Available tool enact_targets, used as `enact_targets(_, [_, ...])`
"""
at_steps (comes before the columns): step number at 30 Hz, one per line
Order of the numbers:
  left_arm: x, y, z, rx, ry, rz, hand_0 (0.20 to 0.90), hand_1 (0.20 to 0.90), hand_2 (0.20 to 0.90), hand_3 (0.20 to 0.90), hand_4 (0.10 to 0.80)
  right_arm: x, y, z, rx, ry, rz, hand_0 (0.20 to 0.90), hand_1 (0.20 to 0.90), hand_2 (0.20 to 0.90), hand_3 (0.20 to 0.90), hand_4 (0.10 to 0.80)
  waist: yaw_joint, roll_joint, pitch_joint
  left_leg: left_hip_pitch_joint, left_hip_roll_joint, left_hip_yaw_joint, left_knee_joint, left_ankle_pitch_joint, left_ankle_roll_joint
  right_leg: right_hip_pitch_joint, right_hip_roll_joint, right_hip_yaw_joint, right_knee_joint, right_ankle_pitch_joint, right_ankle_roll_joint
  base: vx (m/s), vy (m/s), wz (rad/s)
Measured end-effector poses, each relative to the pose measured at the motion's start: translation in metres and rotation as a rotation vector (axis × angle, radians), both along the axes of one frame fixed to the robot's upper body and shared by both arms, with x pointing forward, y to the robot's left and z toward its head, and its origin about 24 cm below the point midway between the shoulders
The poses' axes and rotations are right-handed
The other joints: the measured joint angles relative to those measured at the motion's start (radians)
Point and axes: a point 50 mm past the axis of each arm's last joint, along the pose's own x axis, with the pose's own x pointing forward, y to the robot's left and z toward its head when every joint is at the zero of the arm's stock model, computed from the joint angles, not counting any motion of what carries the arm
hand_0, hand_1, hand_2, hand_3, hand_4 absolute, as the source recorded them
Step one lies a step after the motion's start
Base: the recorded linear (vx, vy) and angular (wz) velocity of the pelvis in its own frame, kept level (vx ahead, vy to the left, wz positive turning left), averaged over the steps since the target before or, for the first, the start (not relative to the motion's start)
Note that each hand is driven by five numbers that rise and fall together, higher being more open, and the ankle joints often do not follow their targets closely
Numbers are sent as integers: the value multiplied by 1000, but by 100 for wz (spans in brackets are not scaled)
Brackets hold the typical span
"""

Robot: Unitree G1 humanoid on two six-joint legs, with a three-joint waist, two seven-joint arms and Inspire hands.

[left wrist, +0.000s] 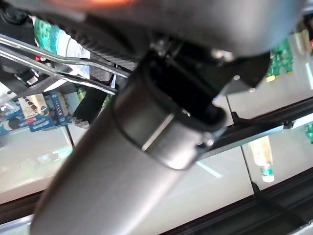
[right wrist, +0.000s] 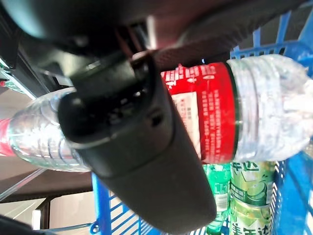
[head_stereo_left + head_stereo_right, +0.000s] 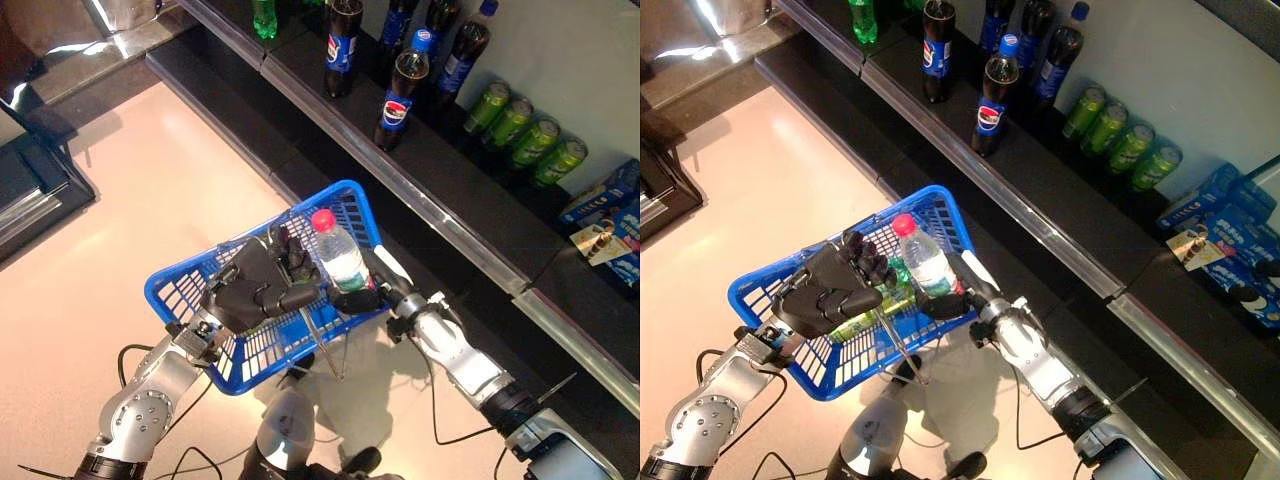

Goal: Pick up the drink and place into the basket.

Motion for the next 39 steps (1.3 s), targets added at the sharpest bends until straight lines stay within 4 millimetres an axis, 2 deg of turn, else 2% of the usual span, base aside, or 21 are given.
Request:
enact_targets(7, [-2, -2, 5, 6, -25, -20, 300, 300, 300, 200, 100, -2, -4, -9, -91, -11, -2, 300, 300, 300, 200, 100, 1, 0, 0, 1, 0, 0, 0, 0, 0, 0, 0, 0, 0, 0, 0, 0, 0, 0])
enact_targets(13, [-4, -4, 9, 11, -54, -62, 300, 300, 300, 200, 100, 0, 0, -6, -232, -100, 25, 300, 300, 300, 200, 100, 2, -1, 0, 1, 0, -2, 0, 0, 0, 1, 0, -1, 0, 0, 0, 0, 0, 0])
enact_targets(19, [-6, -5, 11, 20, -79, -101, 300, 300, 300, 200, 100, 10, 6, 8, -394, -204, 78, 300, 300, 300, 200, 100, 4, -1, 0, 1, 0, -3, 0, 0, 0, 1, 0, -1, 0, 0, 0, 0, 0, 0])
enact_targets(22, [-8, -10, 10, 32, -83, -156, 300, 300, 300, 200, 100, 20, 10, 24, -511, -289, 107, 300, 300, 300, 200, 100, 14, -1, -1, 1, -1, -3, 0, 0, 0, 1, 0, -1, 0, 0, 0, 0, 0, 0])
enact_targets(29, [-9, -18, 10, 107, -100, -249, 300, 300, 300, 200, 100, 33, 12, 46, -632, -390, 110, 300, 300, 300, 200, 100, 24, -2, -1, 1, -1, -5, 0, 0, 0, 1, 0, -2, 0, 0, 0, 0, 0, 0])
enact_targets(39, [-5, -31, 25, 170, -205, -383, 300, 300, 300, 200, 100, 33, 20, 44, -762, -386, 200, 300, 300, 300, 200, 100, 27, -2, -1, 1, -3, -8, 9, 0, -1, 7, 0, -4, 0, -1, 0, 0, 0, 0])
